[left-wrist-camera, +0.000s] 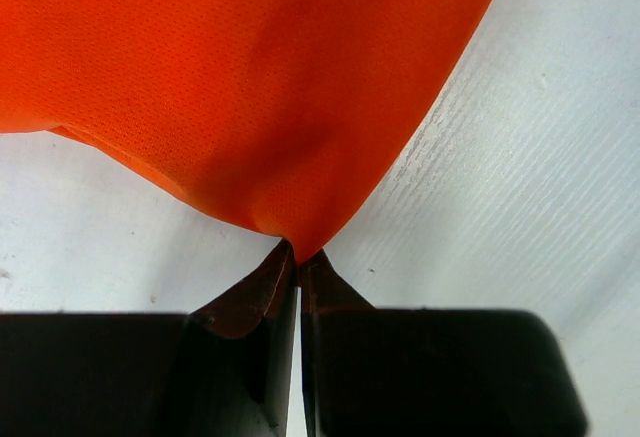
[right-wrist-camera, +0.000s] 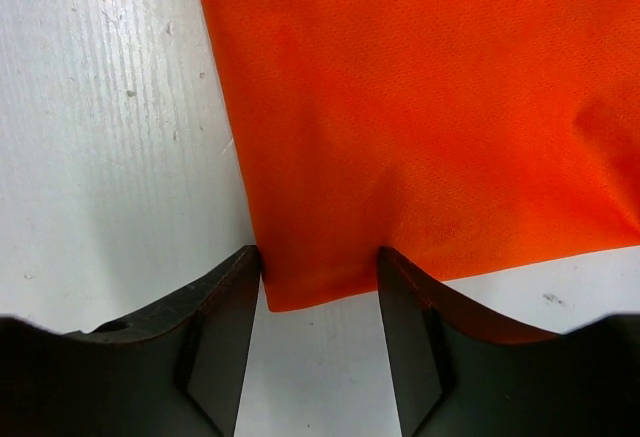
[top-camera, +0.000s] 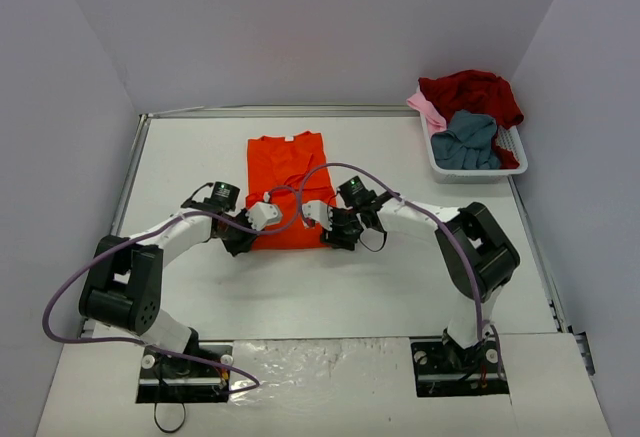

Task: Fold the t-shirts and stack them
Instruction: Grab one side of the 2/3 rectangular tshirt with both arms

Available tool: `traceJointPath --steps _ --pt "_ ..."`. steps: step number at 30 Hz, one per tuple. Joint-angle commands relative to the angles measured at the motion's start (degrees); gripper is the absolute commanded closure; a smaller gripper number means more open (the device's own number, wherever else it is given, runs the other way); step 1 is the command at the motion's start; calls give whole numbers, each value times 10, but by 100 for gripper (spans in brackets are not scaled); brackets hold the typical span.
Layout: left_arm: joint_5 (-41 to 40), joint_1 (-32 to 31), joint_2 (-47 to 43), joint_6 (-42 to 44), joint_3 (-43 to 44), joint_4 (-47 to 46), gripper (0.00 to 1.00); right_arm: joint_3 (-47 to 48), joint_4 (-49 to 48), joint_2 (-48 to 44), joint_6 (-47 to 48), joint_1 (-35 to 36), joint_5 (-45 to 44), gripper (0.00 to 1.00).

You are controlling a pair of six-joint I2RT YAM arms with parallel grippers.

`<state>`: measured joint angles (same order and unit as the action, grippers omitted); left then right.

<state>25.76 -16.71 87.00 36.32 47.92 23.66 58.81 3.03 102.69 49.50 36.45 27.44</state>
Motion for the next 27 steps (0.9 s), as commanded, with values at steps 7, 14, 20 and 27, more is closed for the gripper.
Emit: traceJointPath --steps 7,14,20,27 --pt "39 5 -7 -3 25 18 98 36 5 35 -26 14 -49 81" --pt "43 10 -6 4 31 32 98 47 44 39 -22 16 -39 100" --pt "50 10 -22 17 44 75 98 63 152 -17 -9 15 -5 100" --pt "114 7 -56 98 74 227 98 40 240 -94 -11 15 23 100"
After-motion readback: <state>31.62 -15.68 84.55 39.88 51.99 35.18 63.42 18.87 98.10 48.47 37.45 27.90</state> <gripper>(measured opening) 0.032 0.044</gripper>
